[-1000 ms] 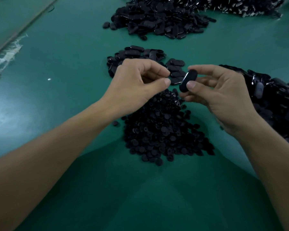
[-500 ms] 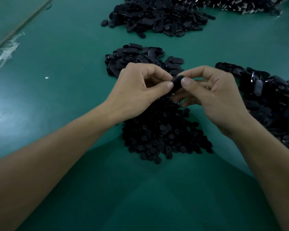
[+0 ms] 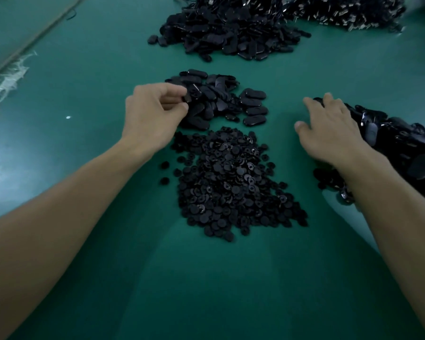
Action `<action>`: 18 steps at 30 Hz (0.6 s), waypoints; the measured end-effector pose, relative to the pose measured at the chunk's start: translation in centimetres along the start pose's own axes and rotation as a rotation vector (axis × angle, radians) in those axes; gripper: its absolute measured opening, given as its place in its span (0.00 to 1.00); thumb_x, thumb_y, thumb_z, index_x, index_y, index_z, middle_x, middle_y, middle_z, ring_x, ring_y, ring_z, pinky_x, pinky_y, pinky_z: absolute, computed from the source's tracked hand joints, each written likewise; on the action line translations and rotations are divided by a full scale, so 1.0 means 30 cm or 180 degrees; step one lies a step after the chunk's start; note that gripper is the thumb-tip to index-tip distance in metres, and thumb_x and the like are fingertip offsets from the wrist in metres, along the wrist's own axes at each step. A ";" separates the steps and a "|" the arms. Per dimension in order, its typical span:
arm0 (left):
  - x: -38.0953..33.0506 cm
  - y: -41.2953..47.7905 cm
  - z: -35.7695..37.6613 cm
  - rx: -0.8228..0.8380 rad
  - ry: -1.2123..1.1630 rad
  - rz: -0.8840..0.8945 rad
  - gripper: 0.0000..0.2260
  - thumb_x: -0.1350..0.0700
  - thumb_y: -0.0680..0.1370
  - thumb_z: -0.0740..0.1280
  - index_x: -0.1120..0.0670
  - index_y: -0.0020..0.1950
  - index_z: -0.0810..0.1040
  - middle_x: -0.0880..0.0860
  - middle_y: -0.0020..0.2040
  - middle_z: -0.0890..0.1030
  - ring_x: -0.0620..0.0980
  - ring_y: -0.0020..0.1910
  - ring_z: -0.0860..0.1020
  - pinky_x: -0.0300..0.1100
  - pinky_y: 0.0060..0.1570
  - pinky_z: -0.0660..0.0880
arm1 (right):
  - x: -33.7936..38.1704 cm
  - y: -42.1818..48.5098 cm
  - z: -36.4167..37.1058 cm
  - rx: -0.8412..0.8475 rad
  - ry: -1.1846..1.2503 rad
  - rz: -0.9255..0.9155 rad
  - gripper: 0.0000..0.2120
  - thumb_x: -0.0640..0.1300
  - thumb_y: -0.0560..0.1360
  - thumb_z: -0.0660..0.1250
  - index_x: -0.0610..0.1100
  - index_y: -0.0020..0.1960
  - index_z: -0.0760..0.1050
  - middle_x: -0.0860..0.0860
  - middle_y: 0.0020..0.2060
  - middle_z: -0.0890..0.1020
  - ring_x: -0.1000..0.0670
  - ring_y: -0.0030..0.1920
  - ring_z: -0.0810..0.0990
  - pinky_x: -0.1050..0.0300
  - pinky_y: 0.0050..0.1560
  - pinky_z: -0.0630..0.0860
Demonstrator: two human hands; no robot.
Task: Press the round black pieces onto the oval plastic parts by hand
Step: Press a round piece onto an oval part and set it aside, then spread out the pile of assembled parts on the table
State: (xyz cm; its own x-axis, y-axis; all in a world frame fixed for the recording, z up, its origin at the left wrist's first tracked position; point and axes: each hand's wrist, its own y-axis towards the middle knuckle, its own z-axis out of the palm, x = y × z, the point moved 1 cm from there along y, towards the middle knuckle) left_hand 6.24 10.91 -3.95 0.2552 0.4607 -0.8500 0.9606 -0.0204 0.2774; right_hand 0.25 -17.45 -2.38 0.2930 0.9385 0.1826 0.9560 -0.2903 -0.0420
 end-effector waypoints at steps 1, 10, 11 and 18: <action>-0.005 -0.003 0.001 0.0041 0.0104 0.0079 0.11 0.59 0.78 0.71 0.51 0.60 0.83 0.41 0.47 0.83 0.35 0.47 0.82 0.35 0.55 0.80 | 0.006 0.011 -0.004 0.0058 -0.0033 0.0050 0.25 0.49 0.85 0.54 0.43 0.80 0.57 0.38 0.79 0.55 0.39 0.79 0.52 0.39 0.76 0.55; -0.017 -0.021 0.012 0.0171 0.0750 0.0492 0.16 0.58 0.79 0.70 0.52 0.67 0.79 0.48 0.63 0.78 0.40 0.49 0.78 0.20 0.44 0.70 | 0.076 -0.069 -0.019 -0.0567 0.0270 -0.0482 0.14 0.38 0.82 0.61 0.45 0.63 0.80 0.43 0.61 0.81 0.40 0.62 0.77 0.45 0.62 0.74; -0.017 -0.022 0.011 0.0168 0.0728 0.0504 0.15 0.58 0.79 0.70 0.52 0.65 0.80 0.48 0.64 0.77 0.40 0.50 0.78 0.20 0.45 0.70 | 0.079 -0.077 -0.023 -0.0609 0.0364 -0.0498 0.14 0.38 0.81 0.61 0.46 0.63 0.81 0.44 0.60 0.82 0.40 0.60 0.78 0.45 0.62 0.75; -0.056 -0.042 0.010 0.0045 0.0340 0.0513 0.04 0.56 0.78 0.70 0.47 0.49 0.82 0.41 0.46 0.81 0.37 0.43 0.79 0.27 0.43 0.72 | 0.049 -0.090 -0.021 -0.0567 0.0780 -0.0551 0.15 0.37 0.81 0.63 0.50 0.63 0.78 0.41 0.58 0.82 0.39 0.60 0.79 0.43 0.65 0.75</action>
State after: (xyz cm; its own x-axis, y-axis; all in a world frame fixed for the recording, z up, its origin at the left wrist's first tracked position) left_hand 4.64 9.89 -3.00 0.3934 0.5419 -0.7427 0.9099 -0.1137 0.3990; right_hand -1.90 -15.41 -1.38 0.0942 0.9101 0.4035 0.9675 -0.1791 0.1783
